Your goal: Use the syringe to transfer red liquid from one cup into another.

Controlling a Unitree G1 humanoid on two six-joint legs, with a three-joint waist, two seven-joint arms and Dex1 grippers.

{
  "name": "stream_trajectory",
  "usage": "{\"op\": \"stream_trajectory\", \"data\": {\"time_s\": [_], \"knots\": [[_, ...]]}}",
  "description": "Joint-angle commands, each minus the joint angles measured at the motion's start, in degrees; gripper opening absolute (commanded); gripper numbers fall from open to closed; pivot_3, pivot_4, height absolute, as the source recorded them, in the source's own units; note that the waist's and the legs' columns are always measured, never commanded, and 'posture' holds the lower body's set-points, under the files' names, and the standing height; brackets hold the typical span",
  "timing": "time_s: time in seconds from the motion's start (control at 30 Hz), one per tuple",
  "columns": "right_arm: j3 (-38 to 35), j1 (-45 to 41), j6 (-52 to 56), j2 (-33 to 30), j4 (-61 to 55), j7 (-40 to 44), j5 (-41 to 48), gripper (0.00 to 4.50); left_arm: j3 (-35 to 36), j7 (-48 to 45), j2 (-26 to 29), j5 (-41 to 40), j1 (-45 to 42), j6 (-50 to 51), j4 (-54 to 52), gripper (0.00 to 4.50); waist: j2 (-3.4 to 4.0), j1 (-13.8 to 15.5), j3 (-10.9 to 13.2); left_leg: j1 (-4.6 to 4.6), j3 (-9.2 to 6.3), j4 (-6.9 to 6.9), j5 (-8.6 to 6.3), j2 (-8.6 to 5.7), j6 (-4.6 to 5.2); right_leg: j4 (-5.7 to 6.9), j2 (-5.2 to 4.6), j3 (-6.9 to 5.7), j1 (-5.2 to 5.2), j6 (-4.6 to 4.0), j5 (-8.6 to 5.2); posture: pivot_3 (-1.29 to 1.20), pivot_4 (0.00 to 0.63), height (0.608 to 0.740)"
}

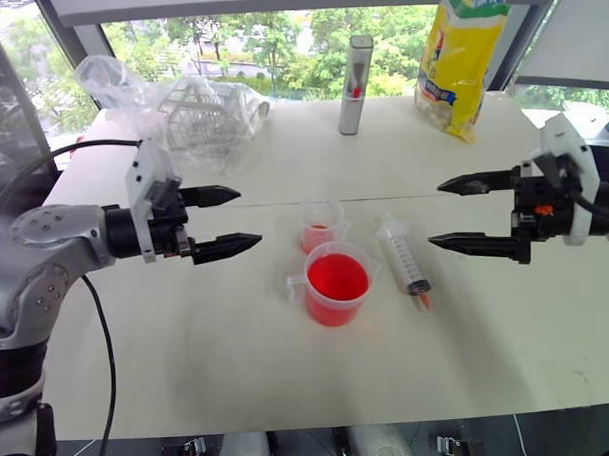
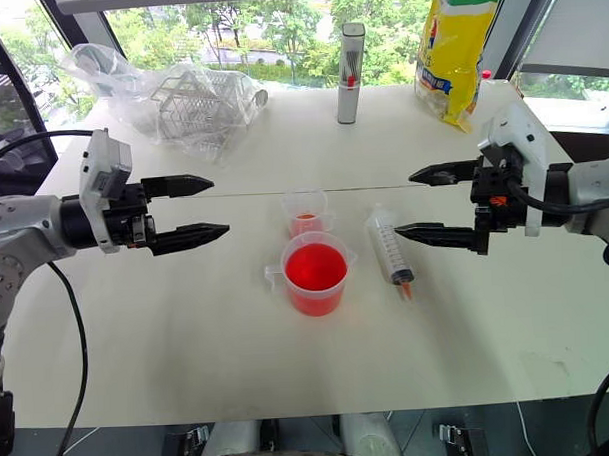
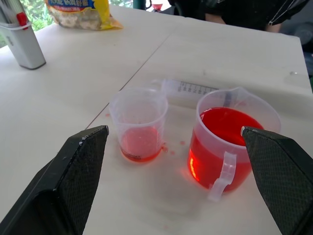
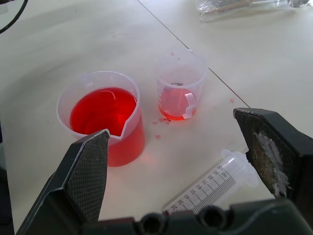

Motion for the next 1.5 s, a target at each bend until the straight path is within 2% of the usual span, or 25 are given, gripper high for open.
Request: {"op": "stream_trajectory", "data": {"time_s": [0.03, 0.7, 0.97, 1.2, 1.3, 1.4, 1.5], "knots": [[-0.5, -1.4, -1.2, -0.2, -0.1, 0.2, -0.1, 4.44, 2.2, 0.3, 1.1, -0.3, -0.2, -0.1, -1.4, 4.50, 0.00, 0.0, 0.0, 0.00, 0.00, 0.00, 0.00, 0.00, 0.00, 0.00, 0.01, 0.00, 0.00, 0.00, 0.00, 0.00, 0.150, 0.740], [0.0, -1.9, -0.5, -0.8, -0.4, -0.5, -0.5, 4.44, 2.1, 0.5, 0.1, -1.0, -0.9, -0.6, -1.1, 4.50, 0.00, 0.0, 0.0, 0.00, 0.00, 0.00, 0.00, 0.00, 0.00, 0.00, 0.00, 0.00, 0.00, 0.00, 0.00, 0.00, 0.150, 0.740], [3.0, -4.4, 1.5, -2.5, 1.4, -2.9, -3.9, 4.44, 1.6, 0.6, -0.7, -0.6, -0.9, -1.2, -0.9, 4.50, 0.00, 0.0, 0.0, 0.00, 0.01, 0.00, 0.00, 0.00, 0.00, 0.00, -0.02, 0.01, -0.01, -0.02, -0.01, 0.00, 0.150, 0.740], [10.0, -14.0, 12.8, -3.9, 5.5, -4.8, -4.7, 4.44, -0.1, 0.5, -3.1, 0.9, -1.3, -2.7, 0.0, 4.50, 0.03, -0.1, 0.0, 0.00, 0.06, -0.01, 0.00, 0.01, 0.00, 0.01, -0.03, 0.07, -0.08, -0.16, -0.08, 0.00, 0.150, 0.740], [17.9, -21.3, 22.0, -3.3, 9.3, -5.6, -7.1, 4.44, -1.2, 0.3, -4.3, 1.6, -2.3, -3.7, 1.0, 4.50, 0.04, -0.1, 0.0, -0.01, 0.07, -0.01, 0.00, 0.01, 0.00, 0.00, -0.03, 0.07, -0.08, -0.17, -0.09, 0.00, 0.150, 0.740], [27.8, -35.4, 41.9, 5.3, 19.2, -11.4, -9.4, 4.44, -2.4, -0.1, -5.4, 2.8, -2.8, -4.7, 1.8, 4.50, 0.03, -0.5, 0.0, 0.02, 0.18, 0.01, 0.00, 0.01, 0.00, 0.02, -0.05, 0.23, -0.17, -0.27, -0.07, 0.00, 0.150, 0.740], [32.4, -42.9, 49.5, 12.7, 29.2, -15.8, -12.0, 4.44, -2.8, 0.0, -6.1, 3.1, -2.8, -4.9, 1.8, 4.50, 0.03, -0.7, 0.0, -0.07, 0.18, -0.03, 0.00, 0.01, 0.00, 0.09, -0.02, 0.27, -0.34, -0.33, -0.04, 0.00, 0.150, 0.740]]}}
